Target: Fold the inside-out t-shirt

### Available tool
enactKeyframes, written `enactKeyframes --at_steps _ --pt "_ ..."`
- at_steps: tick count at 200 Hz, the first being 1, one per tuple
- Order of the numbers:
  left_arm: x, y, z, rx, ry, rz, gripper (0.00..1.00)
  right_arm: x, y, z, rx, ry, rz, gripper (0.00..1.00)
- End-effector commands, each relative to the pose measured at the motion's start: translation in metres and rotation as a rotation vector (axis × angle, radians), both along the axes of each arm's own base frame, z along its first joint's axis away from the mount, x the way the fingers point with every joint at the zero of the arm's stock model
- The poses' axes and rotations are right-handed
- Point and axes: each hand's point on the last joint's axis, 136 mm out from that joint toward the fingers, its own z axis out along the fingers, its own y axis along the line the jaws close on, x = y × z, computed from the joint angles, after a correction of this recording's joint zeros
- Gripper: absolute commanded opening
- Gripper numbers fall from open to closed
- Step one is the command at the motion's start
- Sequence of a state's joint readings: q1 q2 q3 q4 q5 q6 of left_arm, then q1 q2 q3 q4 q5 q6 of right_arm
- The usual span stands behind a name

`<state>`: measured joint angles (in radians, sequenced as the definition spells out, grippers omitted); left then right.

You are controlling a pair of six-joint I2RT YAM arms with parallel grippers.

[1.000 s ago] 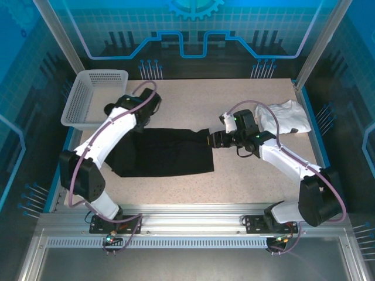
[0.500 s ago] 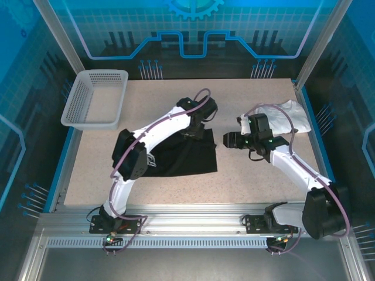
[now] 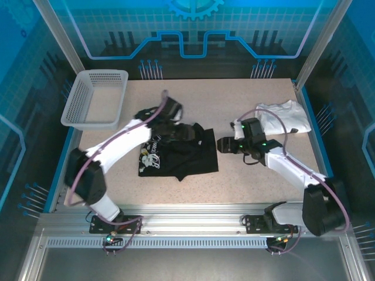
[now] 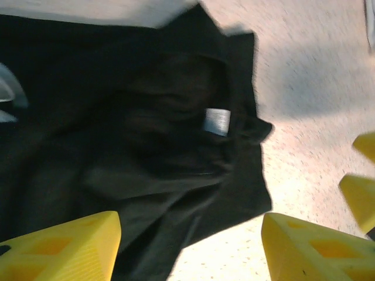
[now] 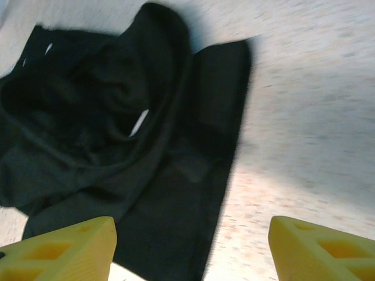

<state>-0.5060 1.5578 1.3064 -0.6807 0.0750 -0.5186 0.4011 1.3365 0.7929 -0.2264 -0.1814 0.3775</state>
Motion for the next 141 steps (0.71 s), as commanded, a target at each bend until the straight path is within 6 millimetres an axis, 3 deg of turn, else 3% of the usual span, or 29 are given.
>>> enactKeyframes --at_steps 1,22,39,61,93,117,141 --pt "0.001 0.011 -0.014 -0.010 -0.009 0.021 0.65 0.009 0.040 0.010 0.059 -0.014 0.095 0.70" --pt "0.010 0.022 -0.020 0.031 -0.051 0.016 0.66 0.032 0.045 0.014 0.056 -0.013 0.065 0.70" --pt "0.023 0.015 -0.024 0.036 -0.068 -0.017 0.67 0.052 0.053 0.010 0.046 0.010 0.067 0.67" --pt "0.037 0.001 -0.038 0.014 -0.043 -0.042 0.67 0.071 0.067 -0.012 0.041 0.080 0.069 0.62" --pt "0.046 -0.001 -0.066 0.057 0.009 -0.042 0.64 0.092 0.082 -0.037 0.051 0.132 0.066 0.57" --pt "0.042 -0.007 -0.075 0.032 0.038 -0.049 0.49 0.104 0.086 -0.052 0.037 0.158 0.054 0.43" --pt "0.031 -0.025 -0.061 -0.031 0.007 -0.081 0.28 0.112 0.082 -0.052 0.023 0.146 0.043 0.24"
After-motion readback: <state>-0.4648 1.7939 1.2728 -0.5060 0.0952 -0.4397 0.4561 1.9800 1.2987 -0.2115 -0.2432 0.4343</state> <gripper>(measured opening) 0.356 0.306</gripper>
